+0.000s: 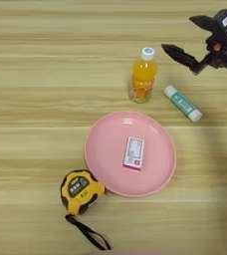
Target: Move the objects on the table
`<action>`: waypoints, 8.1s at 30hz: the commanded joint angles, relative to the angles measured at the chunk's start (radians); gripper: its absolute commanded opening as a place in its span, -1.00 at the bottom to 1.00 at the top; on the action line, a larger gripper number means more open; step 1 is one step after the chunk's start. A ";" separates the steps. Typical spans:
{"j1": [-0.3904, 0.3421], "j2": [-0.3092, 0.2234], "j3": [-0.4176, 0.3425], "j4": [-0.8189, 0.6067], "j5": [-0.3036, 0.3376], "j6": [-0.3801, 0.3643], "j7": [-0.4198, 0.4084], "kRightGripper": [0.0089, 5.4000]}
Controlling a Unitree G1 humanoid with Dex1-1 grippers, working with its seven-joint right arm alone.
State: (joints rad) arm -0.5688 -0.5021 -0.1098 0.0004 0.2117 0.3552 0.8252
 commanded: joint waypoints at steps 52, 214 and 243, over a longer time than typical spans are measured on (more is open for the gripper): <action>-0.039 0.076 0.514 -0.078 0.047 0.028 0.423 0.99; -0.055 0.196 0.443 0.377 -0.249 -0.357 0.355 0.50; -0.065 0.164 0.373 0.246 -0.177 -0.307 0.359 0.99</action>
State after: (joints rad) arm -0.5501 -0.3057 0.3184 0.3352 -0.0075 0.0389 1.2109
